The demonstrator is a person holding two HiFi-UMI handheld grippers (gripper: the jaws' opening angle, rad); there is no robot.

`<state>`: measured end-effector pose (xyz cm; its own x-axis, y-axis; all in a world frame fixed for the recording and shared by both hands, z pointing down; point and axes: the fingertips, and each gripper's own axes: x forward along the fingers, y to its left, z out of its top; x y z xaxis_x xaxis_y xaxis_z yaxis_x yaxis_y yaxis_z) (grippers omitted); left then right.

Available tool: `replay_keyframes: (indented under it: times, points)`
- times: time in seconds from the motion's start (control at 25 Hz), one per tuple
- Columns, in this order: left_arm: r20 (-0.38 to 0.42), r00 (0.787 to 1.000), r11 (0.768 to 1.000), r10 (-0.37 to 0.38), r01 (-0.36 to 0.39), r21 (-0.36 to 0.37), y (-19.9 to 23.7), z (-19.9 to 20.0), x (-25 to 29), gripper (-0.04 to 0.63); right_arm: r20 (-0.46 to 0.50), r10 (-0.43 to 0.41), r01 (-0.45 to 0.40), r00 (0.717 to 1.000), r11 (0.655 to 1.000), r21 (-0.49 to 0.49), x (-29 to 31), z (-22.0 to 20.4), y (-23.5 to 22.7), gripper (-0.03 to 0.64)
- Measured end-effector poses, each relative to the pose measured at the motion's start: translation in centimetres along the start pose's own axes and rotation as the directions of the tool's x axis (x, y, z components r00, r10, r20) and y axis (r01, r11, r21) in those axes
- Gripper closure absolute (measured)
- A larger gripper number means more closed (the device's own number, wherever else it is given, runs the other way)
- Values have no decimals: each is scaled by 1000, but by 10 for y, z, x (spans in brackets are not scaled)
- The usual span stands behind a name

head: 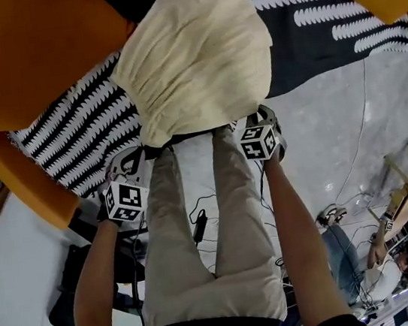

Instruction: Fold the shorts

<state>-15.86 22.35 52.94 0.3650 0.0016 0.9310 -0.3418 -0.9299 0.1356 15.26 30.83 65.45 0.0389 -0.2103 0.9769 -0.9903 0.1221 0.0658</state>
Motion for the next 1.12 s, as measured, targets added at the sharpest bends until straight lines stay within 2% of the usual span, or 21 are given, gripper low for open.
replay_keyframes:
  times: [0.04, 0.08, 0.12, 0.2, 0.24, 0.28, 0.32, 0.48, 0.56, 0.64, 0.68, 0.72, 0.8, 0.88, 1.0, 1.12]
  points:
    - [-29, 1000, 1000, -10, 10, -7, -2, -3, 12, 576, -8, -10, 10, 1000, 1000, 0, -1, 0, -4, 589]
    - [-65, 997, 999, -32, 31, -17, -6, -7, 24, 453, -21, -13, 13, 1000, 1000, 4, -3, -4, -8, 591]
    - [-93, 994, 998, -52, 50, -25, -11, -10, 34, 379, -36, -16, 16, 999, 1000, 10, -9, -9, -11, 591]
    - [-102, 993, 998, -56, 53, -32, -17, -8, 46, 374, -55, -34, 34, 998, 999, 11, -27, -19, -19, 591]
    - [-87, 995, 998, -44, 40, -40, -17, -5, 48, 375, -56, -46, 46, 997, 999, 0, -38, -22, -22, 591]
    - [-67, 997, 998, -29, 25, -52, -17, -1, 48, 415, -52, -57, 56, 997, 998, -17, -49, -24, -25, 591]
    - [-50, 999, 998, -15, 12, -62, -16, 2, 46, 507, -48, -67, 66, 997, 997, -35, -57, -26, -27, 591]
    - [-13, 1000, 996, 4, -5, -87, -22, 1, 35, 539, -42, -90, 86, 995, 993, -86, -86, -34, -38, 591]
    - [6, 1000, 996, 12, -12, -85, -27, 1, 23, 543, -40, -103, 96, 994, 985, -145, -102, -31, -46, 591]
    - [4, 1000, 998, 11, -10, -57, -33, -5, 5, 543, -84, -65, 44, 994, 973, -226, -115, -35, -38, 591]
    - [-2, 1000, 999, 1, -2, -48, -38, -9, -3, 543, -145, -14, -23, 989, 967, -255, -120, -44, -29, 591]
    - [-10, 1000, 998, -16, 15, -59, -43, -14, -9, 543, -218, 48, -106, 975, 959, -261, -125, -56, -20, 591]
    - [-33, 997, 988, -75, 70, -138, -57, -26, -13, 543, -323, 143, -222, 936, 949, -225, -137, -77, -13, 591]
    - [-53, 989, 970, -137, 123, -208, -75, -35, -14, 535, -363, 155, -246, 919, 944, -221, -150, -84, -20, 591]
    - [-60, 981, 963, -182, 166, -211, -99, -36, -20, 535, -390, 112, -237, 914, 927, -290, -175, -75, -33, 591]
    - [-24, 984, 959, -177, 167, -230, -92, -16, -35, 532, -344, 76, -206, 936, 910, -359, -194, -21, -57, 591]
